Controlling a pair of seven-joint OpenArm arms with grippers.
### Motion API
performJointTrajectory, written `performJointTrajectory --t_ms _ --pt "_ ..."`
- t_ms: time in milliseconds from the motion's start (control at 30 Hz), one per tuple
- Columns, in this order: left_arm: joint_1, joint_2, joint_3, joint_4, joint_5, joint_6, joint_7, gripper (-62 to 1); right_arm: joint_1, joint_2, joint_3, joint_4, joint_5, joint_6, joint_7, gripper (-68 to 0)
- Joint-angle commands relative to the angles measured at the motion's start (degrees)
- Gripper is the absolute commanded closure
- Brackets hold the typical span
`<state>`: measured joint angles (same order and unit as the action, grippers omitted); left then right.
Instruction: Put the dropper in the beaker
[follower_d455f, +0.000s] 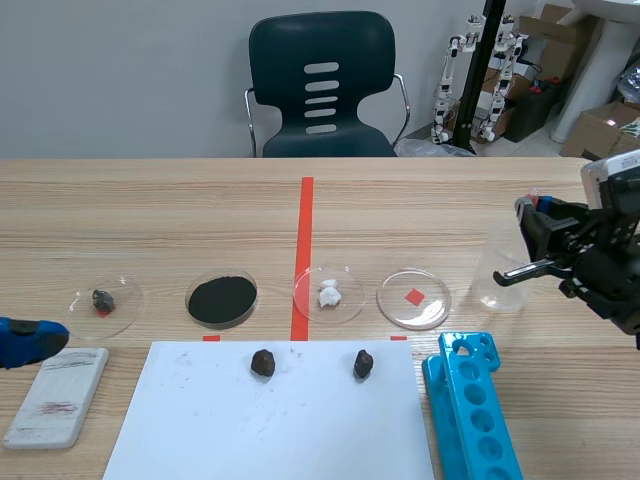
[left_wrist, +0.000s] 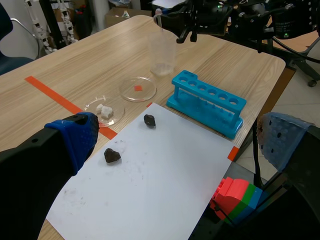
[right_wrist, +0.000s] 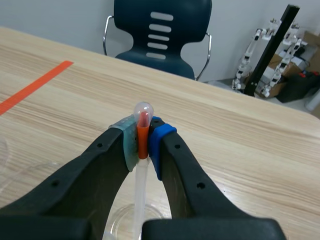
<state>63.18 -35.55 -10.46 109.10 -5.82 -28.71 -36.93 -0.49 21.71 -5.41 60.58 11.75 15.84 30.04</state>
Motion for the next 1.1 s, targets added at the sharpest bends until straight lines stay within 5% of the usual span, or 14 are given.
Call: performJointTrajectory --t_ms 0,200,700,1067 --pt "0.44 0.44 0.22 0.44 -0.55 -0.15 -0.92 -62.3 1.53 0.50 -0.04 0.68 0.24 0.00 0.17 -1.1" --pt "0.44 0.44 0.22 0.44 -0.55 -0.15 -0.92 -62.3 1.44 0.52 -0.02 0.68 0.26 -0.02 0.02 -4.0" --pt "0.44 0.44 0.22 0.44 -0.55 -0.15 -0.92 -62.3 0.72 0.83 0.00 0.94 2.01 -0.02 1.01 -49.8" --pt "0.44 0.44 0.22 0.44 -0.55 -0.15 -0.92 -62.3 -5.99 3.78 0.37 10.60 3.43 0.00 1.40 -52.8"
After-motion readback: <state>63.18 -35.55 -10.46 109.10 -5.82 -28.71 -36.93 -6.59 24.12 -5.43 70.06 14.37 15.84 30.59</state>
